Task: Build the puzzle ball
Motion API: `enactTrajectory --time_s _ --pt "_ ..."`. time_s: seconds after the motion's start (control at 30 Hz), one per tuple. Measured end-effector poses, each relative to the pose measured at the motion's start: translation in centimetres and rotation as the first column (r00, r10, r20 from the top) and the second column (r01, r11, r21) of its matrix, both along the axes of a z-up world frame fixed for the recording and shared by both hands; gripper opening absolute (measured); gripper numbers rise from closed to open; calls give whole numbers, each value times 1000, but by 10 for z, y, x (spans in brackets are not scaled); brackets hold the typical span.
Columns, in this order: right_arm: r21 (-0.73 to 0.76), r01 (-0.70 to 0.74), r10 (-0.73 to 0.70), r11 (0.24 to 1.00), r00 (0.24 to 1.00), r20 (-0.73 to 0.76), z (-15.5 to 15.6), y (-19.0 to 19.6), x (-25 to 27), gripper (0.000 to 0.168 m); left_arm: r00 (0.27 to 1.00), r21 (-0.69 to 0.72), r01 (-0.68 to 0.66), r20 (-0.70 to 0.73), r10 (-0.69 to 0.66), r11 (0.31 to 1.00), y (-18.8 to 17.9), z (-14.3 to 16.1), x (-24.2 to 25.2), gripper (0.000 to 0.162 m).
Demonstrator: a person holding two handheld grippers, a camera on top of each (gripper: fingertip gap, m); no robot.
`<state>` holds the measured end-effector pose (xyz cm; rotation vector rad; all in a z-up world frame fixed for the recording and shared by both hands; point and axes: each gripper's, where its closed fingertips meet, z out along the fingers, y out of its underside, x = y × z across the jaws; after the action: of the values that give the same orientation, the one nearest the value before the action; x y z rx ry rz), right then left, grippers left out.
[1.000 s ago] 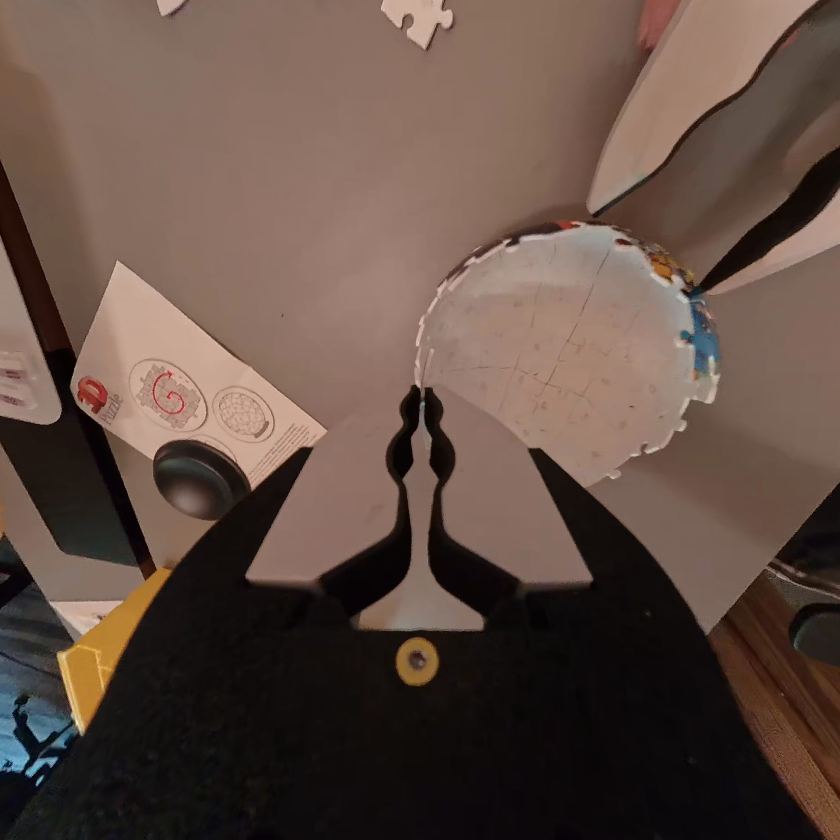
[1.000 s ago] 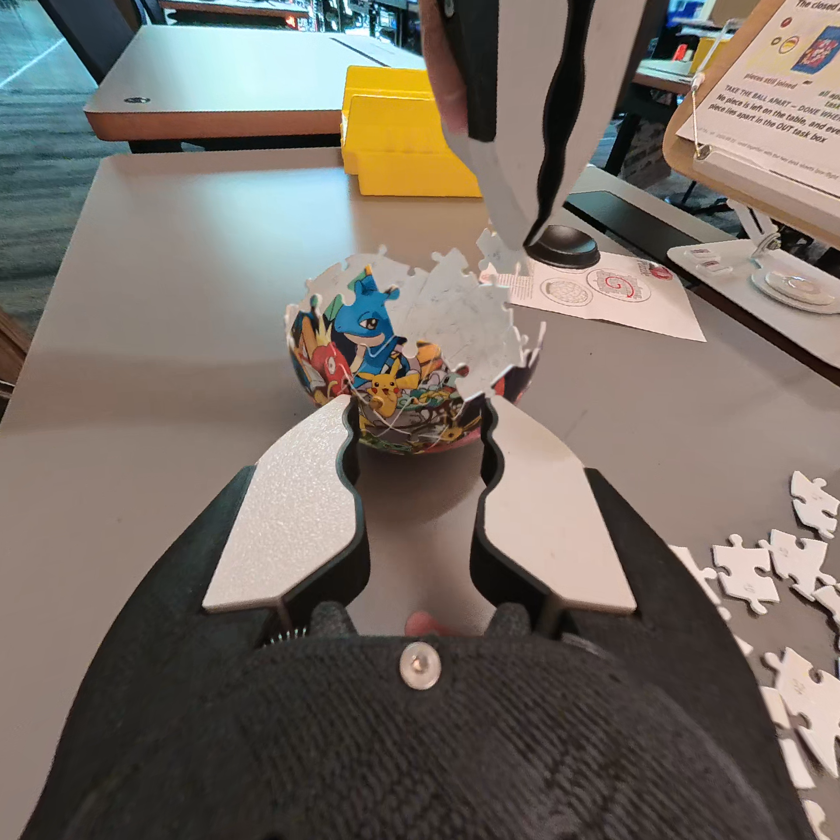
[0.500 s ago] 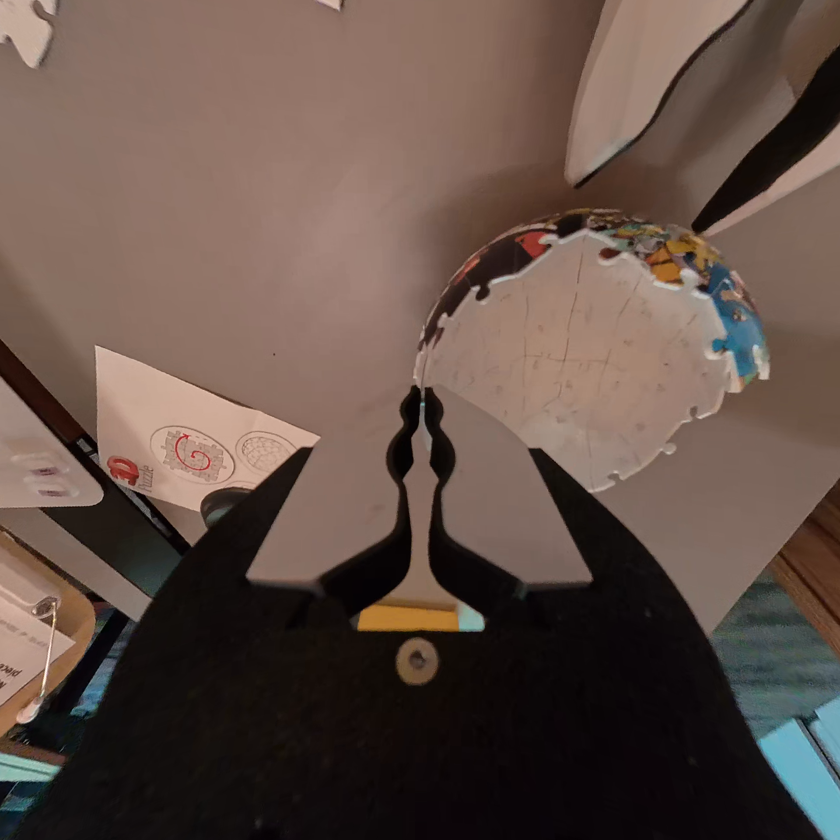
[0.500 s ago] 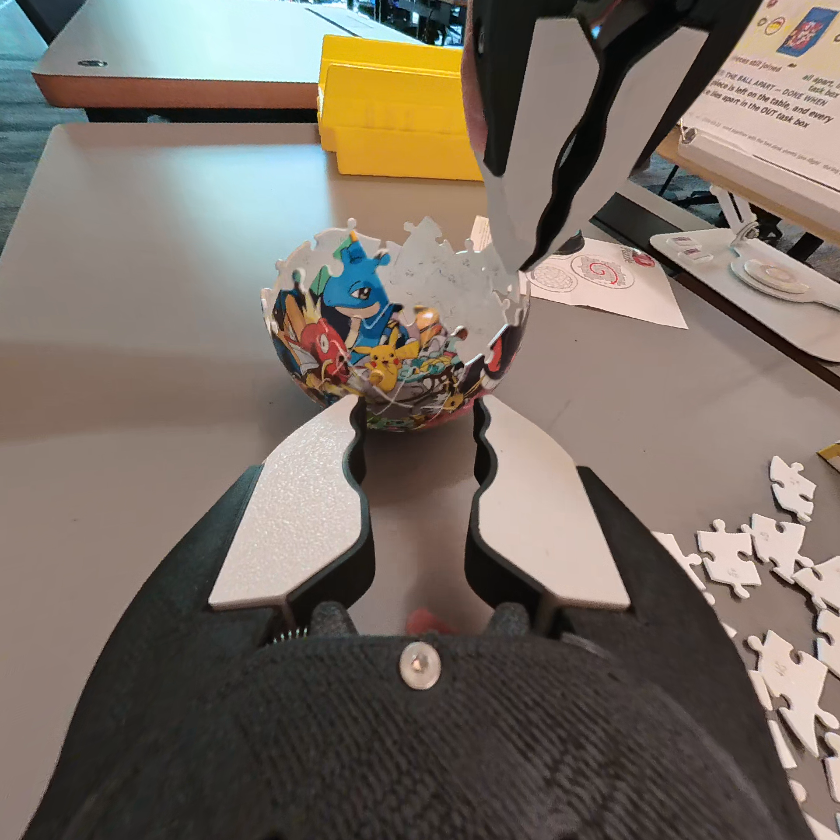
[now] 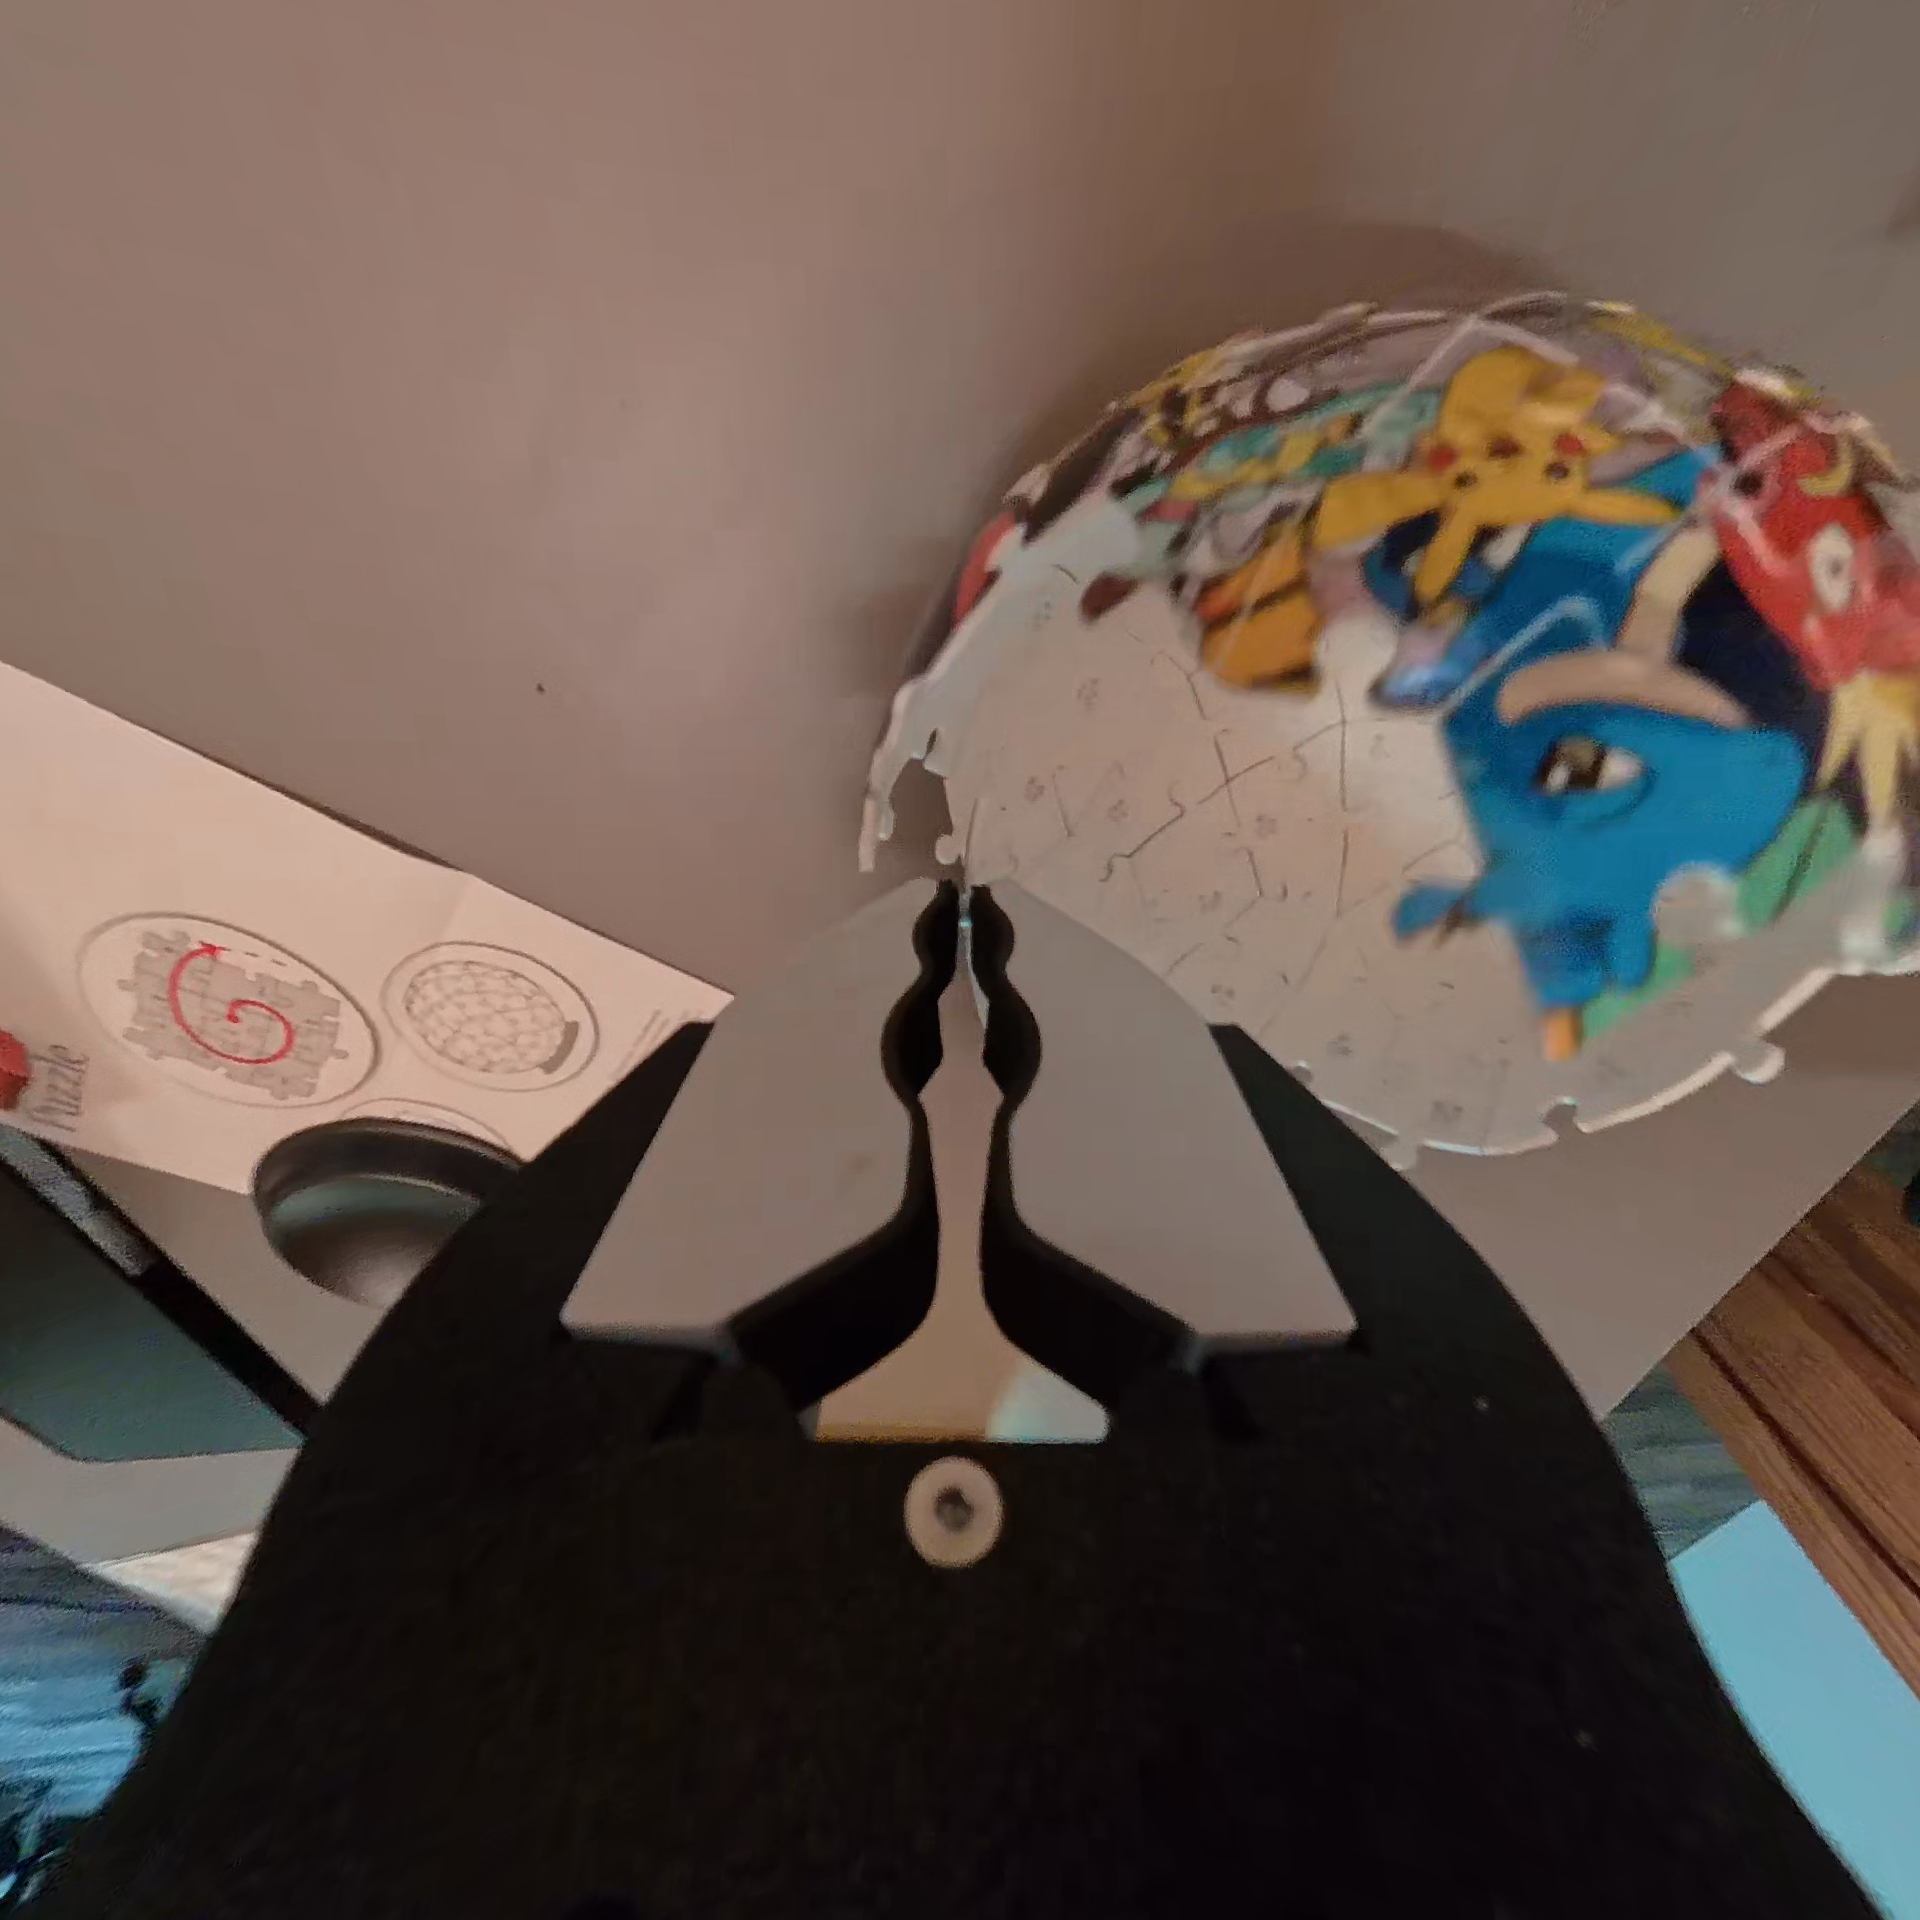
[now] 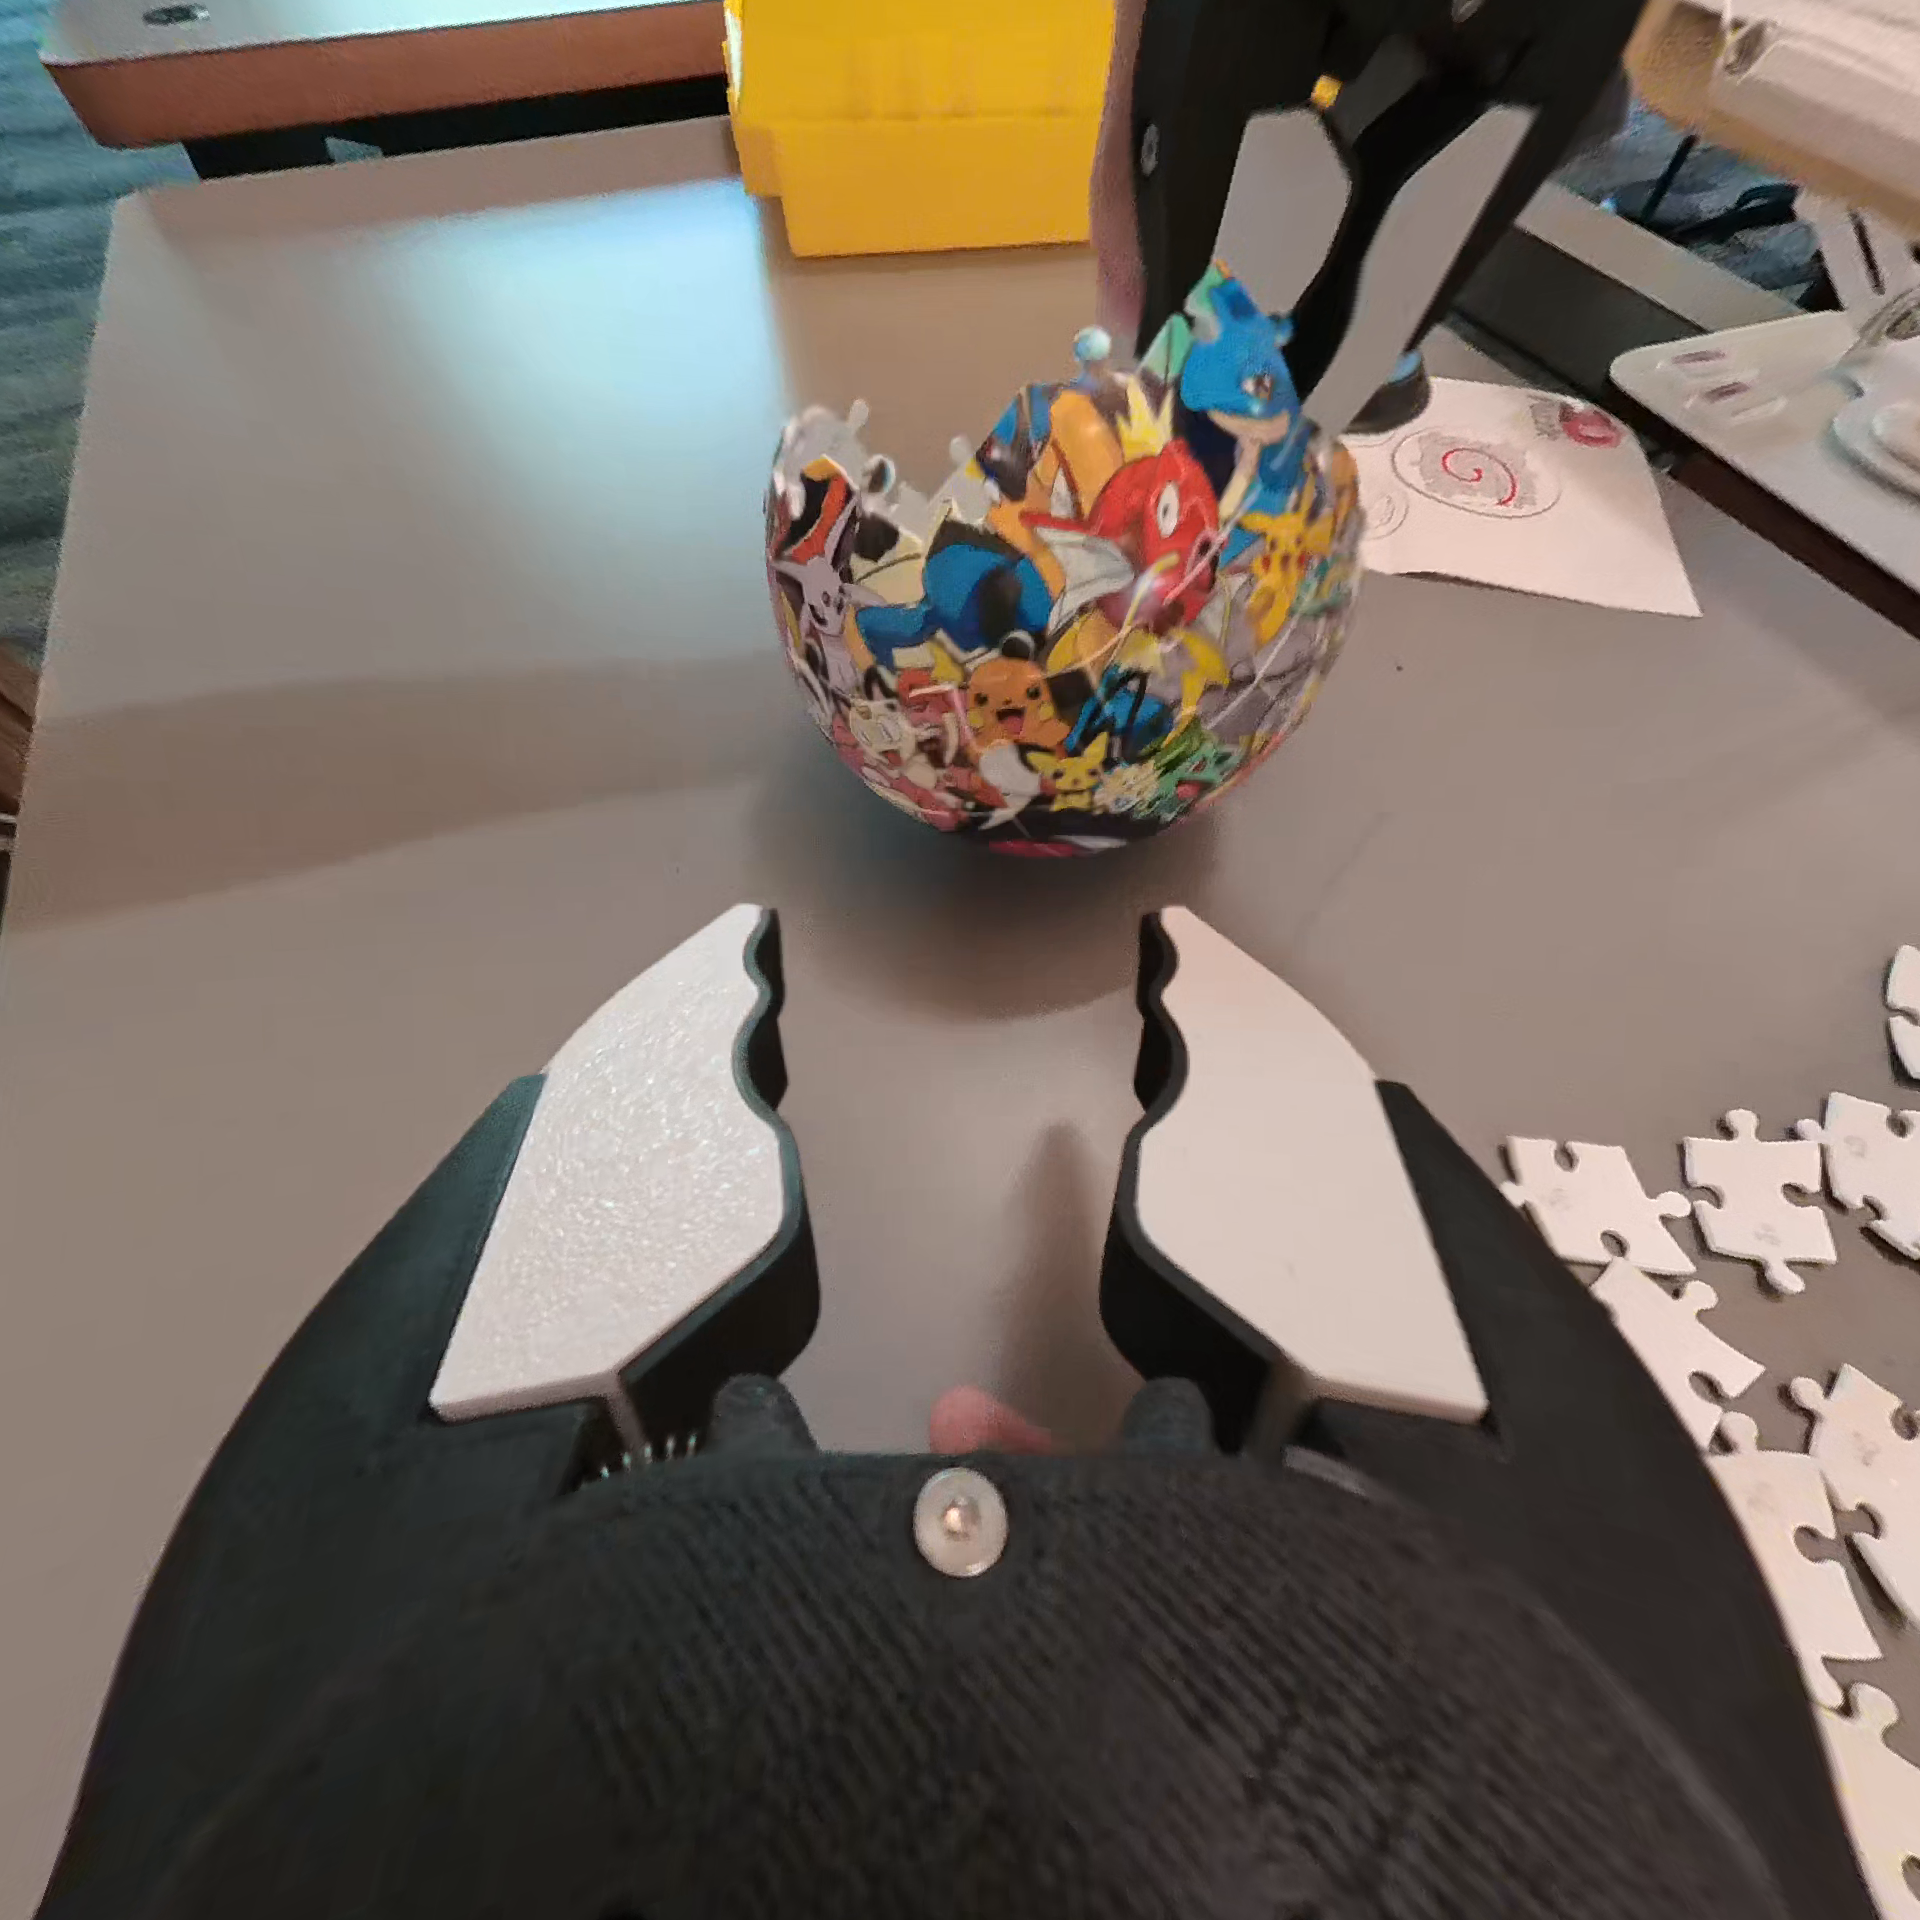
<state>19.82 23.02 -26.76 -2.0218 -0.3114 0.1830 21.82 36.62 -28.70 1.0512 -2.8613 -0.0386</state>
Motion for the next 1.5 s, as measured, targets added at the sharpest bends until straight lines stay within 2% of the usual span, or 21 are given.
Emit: enactTrajectory --time_s 0.13,0.27,0.33,0.4,0.5,0.6,0.63,0.7,0.73,0.8,0.9,1.03,1.13,1.2,1.33,1.4,1.5 --pt "86 89 -94 992 994 59 7 18 2 91 997 -66 -82 4 83 994 9 -12 -14 3" --pt "205 133 -172 970 968 183 6 36 0 103 979 -161 -192 45 201 968 15 -24 -24 6" --pt "239 116 -177 964 950 256 4 44 -3 105 964 -209 -235 74 255 949 20 -27 -28 7" --pt "257 31 -123 966 928 351 2 55 -9 110 949 -253 -273 88 303 928 23 -29 -34 8" --pt "184 -47 -39 982 899 437 -11 74 -1 112 923 -290 -319 121 365 902 30 -30 -38 8" --pt "185 -104 20 977 912 409 -8 93 10 115 905 -287 -356 132 405 889 35 -33 -46 5" --pt "159 -129 61 979 926 372 -9 97 12 116 904 -247 -365 137 405 898 41 -37 -50 0" --pt "157 -174 117 972 942 315 -6 106 15 114 906 -162 -372 148 395 914 51 -45 -61 0" --pt "178 -204 147 963 945 292 -2 111 14 116 899 -165 -378 167 404 911 51 -46 -62 0" --pt "179 -264 216 948 944 248 2 120 10 128 871 -203 -416 190 452 886 50 -46 -63 0" --pt "149 -373 324 916 904 278 0 124 1 135 807 -285 -477 232 543 831 49 -46 -62 0" --pt "119 -420 358 900 866 349 0 123 -7 134 689 -402 -553 272 672 730 52 -45 -66 5" --pt "110 -442 355 890 824 442 1 120 -17 134 533 -421 -653 334 777 630 68 -44 -77 11" --pt "89 -454 358 886 794 491 1 118 -22 134 421 -446 -698 378 825 561 73 -40 -89 24" --pt "26 -438 345 899 741 576 2 114 -21 131 255 -591 -664 397 881 459 52 -22 -101 37" --pt "51 -429 317 902 738 596 9 113 -25 125 230 -661 -612 377 897 434 28 -14 -95 34" --pt "55 -432 315 900 733 602 11 112 -32 124 281 -640 -585 417 864 499 3 -14 -89 35"
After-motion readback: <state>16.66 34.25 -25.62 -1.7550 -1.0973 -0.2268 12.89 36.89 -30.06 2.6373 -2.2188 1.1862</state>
